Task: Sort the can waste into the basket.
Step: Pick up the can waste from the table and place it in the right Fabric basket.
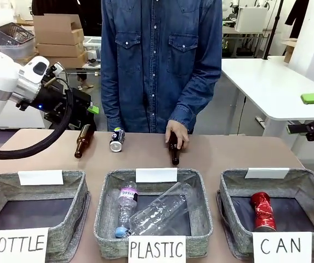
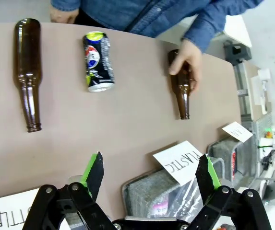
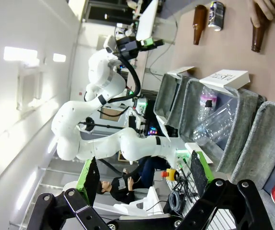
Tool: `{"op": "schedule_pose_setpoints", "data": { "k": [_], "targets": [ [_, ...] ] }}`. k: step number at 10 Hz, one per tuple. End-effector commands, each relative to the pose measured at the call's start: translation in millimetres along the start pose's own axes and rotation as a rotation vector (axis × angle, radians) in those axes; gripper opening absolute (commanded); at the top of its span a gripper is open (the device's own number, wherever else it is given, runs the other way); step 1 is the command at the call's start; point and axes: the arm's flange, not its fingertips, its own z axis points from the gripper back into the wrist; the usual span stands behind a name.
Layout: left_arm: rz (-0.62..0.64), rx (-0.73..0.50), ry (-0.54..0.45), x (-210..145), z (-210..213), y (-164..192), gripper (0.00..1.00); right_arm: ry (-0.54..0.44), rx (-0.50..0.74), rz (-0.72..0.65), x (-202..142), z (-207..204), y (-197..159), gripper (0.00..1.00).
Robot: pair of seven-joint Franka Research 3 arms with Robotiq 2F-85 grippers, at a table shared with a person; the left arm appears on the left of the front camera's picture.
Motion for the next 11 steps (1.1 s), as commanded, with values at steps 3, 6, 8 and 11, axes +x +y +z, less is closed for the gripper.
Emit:
{"op": "schedule_pose_setpoints", "data": {
  "k": [3,6,8,11],
  "targets": [
    [-0.011,0.197,0.092,47,-74,-19,1.0,0.011,-0.001,0.019,0,2,1,1.0],
    [0.011,-0.092,0.071,44,37,3,1.0,0.011,-0.001,0.019,0,2,1,1.0],
    [0.18,-0.205,-0.007,-5,174,94,1.0,0.011,-0.001,0.019,0,2,1,1.0],
    [0.234,-0.407,0.033,-35,179,140,1.0,0.011,-0.001,0.019,0,2,1,1.0]
  ]
}}
